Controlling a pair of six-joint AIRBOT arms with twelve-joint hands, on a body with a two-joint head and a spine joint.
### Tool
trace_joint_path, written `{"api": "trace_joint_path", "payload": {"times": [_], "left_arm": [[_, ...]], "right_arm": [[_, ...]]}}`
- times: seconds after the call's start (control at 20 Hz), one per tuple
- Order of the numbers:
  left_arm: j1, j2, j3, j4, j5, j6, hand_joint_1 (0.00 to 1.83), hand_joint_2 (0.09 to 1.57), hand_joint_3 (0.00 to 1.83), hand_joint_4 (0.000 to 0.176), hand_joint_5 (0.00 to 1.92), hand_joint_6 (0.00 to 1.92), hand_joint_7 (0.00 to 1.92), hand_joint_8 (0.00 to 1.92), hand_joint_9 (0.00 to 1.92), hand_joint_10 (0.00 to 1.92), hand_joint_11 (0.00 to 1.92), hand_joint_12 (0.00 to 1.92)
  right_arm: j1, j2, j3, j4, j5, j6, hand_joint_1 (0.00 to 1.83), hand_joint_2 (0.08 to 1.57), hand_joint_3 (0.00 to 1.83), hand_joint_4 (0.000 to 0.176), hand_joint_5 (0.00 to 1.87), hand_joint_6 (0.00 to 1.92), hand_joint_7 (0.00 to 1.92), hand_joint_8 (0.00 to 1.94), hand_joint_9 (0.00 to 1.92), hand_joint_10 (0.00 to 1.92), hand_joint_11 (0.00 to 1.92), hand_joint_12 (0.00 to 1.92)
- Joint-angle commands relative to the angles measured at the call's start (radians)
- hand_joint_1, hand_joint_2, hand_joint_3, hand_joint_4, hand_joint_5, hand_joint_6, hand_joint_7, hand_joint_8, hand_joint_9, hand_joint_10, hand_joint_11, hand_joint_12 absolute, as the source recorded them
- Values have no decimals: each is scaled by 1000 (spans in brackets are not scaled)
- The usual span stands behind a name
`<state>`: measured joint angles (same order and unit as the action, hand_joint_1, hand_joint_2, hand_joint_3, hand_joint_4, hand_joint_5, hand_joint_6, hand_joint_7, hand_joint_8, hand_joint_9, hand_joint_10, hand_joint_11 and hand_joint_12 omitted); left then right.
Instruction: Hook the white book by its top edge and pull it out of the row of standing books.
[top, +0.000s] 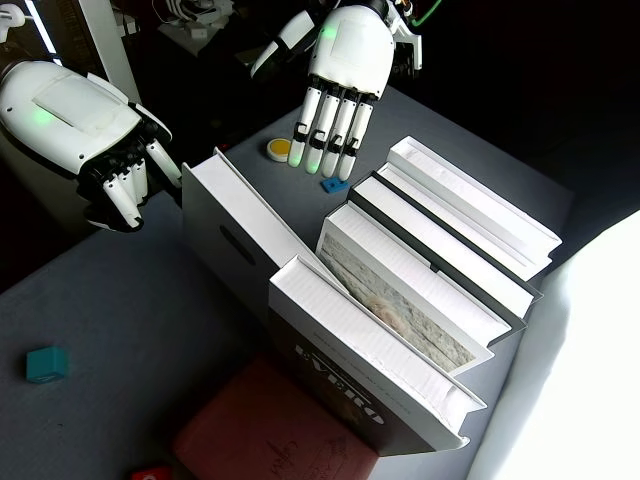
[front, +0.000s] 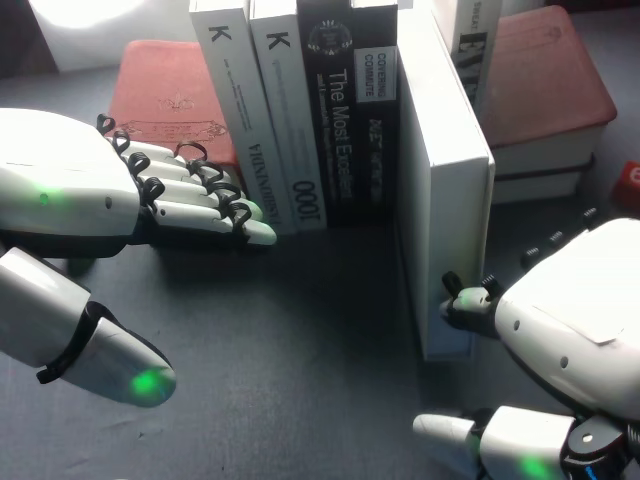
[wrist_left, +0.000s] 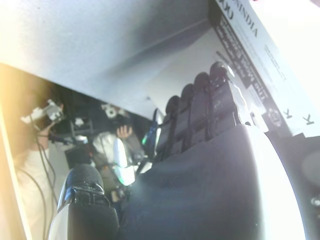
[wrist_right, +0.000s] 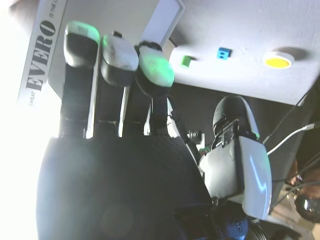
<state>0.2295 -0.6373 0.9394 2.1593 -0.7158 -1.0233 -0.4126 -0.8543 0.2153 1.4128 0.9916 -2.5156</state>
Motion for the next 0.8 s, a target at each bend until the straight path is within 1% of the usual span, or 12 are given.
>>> {"api": "trace_joint_path", "payload": {"times": [0.0, 0.15, 0.2, 0.3, 0.35, 0.5, 0.6, 0.7, 0.75], "left_arm": [[-7, 1, 5, -51, 31, -4, 0, 1036, 0, 0, 0, 0, 0, 0, 0, 0, 0, 0], [-7, 0, 7, -51, 31, -4, 0, 1030, 0, 0, 0, 0, 0, 0, 0, 0, 0, 0], [-7, 0, 9, -51, 31, -4, 0, 1032, 0, 0, 0, 0, 0, 0, 0, 0, 0, 0], [-7, -1, 11, -51, 31, -4, 0, 1032, 0, 0, 0, 0, 0, 0, 0, 0, 0, 0], [-7, -1, 12, -51, 31, -4, 0, 1032, 0, 0, 0, 0, 0, 0, 0, 0, 0, 0], [-7, -1, 13, -51, 31, -4, 0, 1028, 0, 0, 0, 0, 0, 0, 0, 0, 0, 0], [-7, -2, 12, -51, 31, -4, 0, 1032, 0, 0, 0, 0, 0, 0, 0, 0, 0, 0], [-6, -2, 12, -51, 31, -4, 0, 1028, 0, 0, 0, 0, 0, 0, 0, 0, 0, 0], [-6, -2, 12, -51, 31, -5, 0, 1030, 0, 0, 0, 0, 0, 0, 0, 0, 0, 0]], "right_arm": [[4, 3, 5, -82, 29, 6, 0, 1144, 0, 0, 474, 1, 1256, 1941, 1175, 1921, 786, 1921], [3, 2, 14, -82, 18, 13, 0, 1143, 0, 0, 479, 2, 1247, 1941, 1189, 1921, 801, 1921], [-1, 2, 11, -82, 16, 11, 0, 1145, 0, 0, 481, 1, 1248, 1941, 1175, 1921, 742, 1921], [-9, 2, 3, -82, 16, 5, 0, 1146, 0, 0, 472, 8, 1292, 1941, 1220, 1921, 816, 1921], [-13, 2, -1, -82, 16, 1, 0, 1145, 0, 0, 465, 4, 1281, 1941, 1211, 1921, 828, 1921], [-16, 2, 7, -82, 16, 0, 0, 1144, 0, 0, 470, 4, 1274, 1941, 1193, 1921, 790, 1921], [-16, 3, 5, -82, 11, -5, 0, 1149, 1, 0, 453, 0, 1283, 1941, 1214, 1921, 823, 1921], [-17, 3, 1, -82, 7, -9, 0, 1146, 0, 0, 468, 5, 1285, 1941, 1206, 1921, 807, 1921], [-17, 2, 4, -82, 6, -8, 0, 1146, 0, 0, 447, 2, 1242, 1941, 1158, 1921, 736, 1921]]}}
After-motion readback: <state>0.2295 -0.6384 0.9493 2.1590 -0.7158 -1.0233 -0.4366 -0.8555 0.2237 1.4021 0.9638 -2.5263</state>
